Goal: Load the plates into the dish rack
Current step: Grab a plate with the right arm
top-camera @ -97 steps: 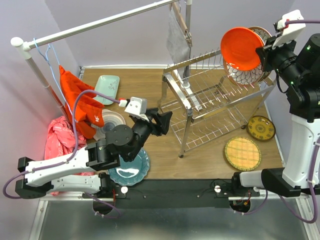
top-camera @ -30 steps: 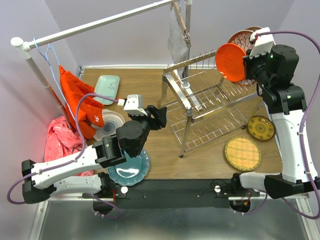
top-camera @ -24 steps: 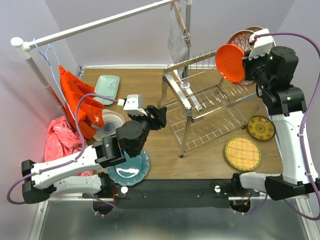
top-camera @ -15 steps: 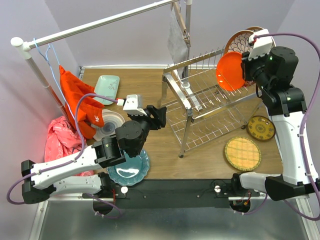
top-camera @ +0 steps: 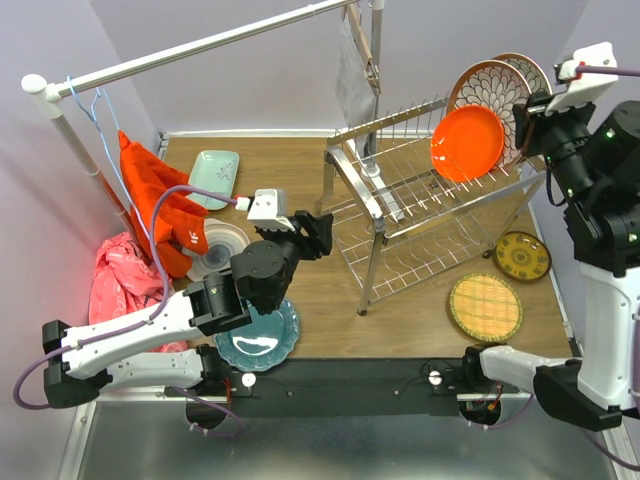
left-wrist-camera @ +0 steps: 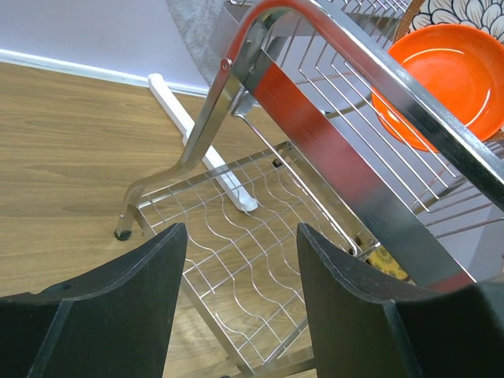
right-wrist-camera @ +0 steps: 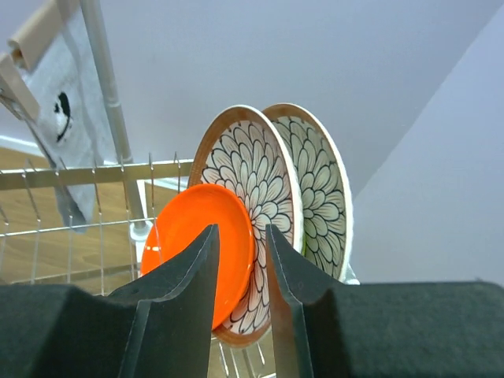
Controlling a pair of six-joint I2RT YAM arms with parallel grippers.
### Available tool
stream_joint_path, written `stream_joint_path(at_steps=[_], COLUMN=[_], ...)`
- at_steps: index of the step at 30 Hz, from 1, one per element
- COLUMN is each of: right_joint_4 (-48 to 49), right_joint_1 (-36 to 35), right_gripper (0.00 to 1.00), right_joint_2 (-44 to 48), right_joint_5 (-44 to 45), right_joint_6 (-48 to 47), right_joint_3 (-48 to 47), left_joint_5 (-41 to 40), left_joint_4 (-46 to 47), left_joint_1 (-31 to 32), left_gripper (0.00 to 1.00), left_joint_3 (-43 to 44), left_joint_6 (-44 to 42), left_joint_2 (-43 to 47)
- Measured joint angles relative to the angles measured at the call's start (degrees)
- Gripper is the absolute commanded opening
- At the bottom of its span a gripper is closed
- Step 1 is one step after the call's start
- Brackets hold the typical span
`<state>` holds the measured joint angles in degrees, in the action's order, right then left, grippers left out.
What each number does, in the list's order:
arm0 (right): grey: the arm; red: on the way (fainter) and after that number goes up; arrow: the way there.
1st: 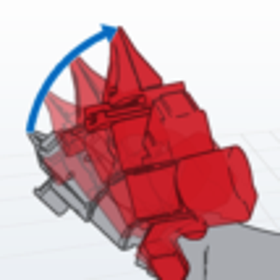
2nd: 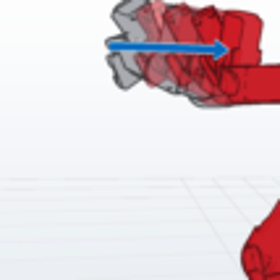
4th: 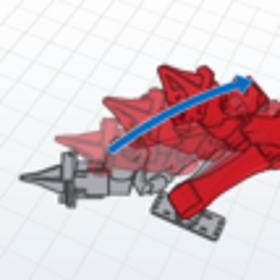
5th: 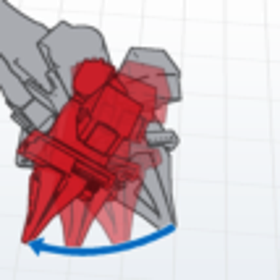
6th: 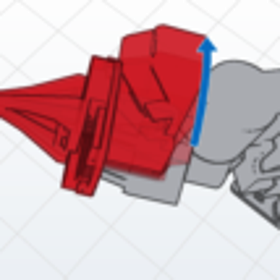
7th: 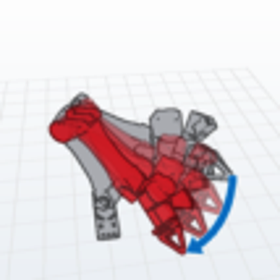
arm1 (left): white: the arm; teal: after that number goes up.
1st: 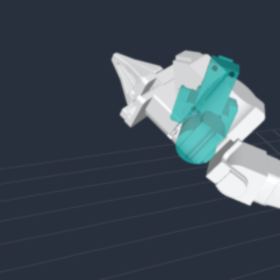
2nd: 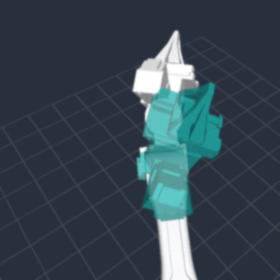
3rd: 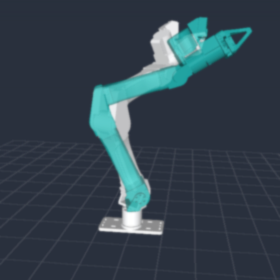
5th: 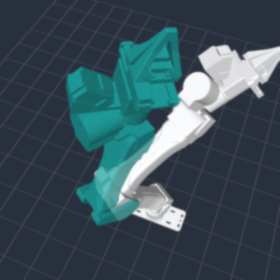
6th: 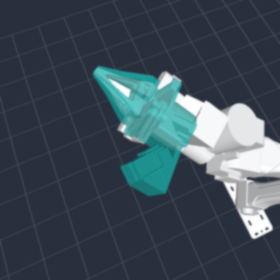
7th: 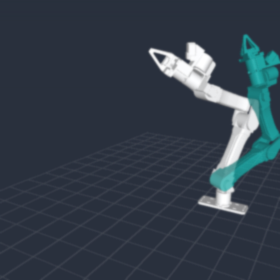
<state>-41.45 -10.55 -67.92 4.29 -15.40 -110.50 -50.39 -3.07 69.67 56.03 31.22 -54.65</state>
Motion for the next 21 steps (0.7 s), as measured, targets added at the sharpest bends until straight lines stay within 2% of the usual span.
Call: stream_joint_path(at_steps=[7, 15, 21], right_joint_4=[-1.55, -3.58, -7.10], right_joint_1=[0.48, 7.10, 11.93], right_gripper=[0.31, 0.27, 0.26], right_joint_2=[3.34, 8.55, 15.91], right_joint_5=[3.82, 12.48, 18.21], right_joint_6=[2.69, 5.75, 8.76], right_joint_3=[-0.22, 2.60, 11.37], left_joint_5=[0.87, 1.70, 2.69], left_joint_4=[0.26, 0.26, 0.15], left_joint_1=[-0.31, -0.35, -0.35], left_gripper=[0.67, 0.67, 0.67], left_joint_3=[0.42, 0.39, -0.46], left_joint_6=[-1.42, -1.66, -1.68], left_joint_2=[-0.02, 0.83, 2.38])
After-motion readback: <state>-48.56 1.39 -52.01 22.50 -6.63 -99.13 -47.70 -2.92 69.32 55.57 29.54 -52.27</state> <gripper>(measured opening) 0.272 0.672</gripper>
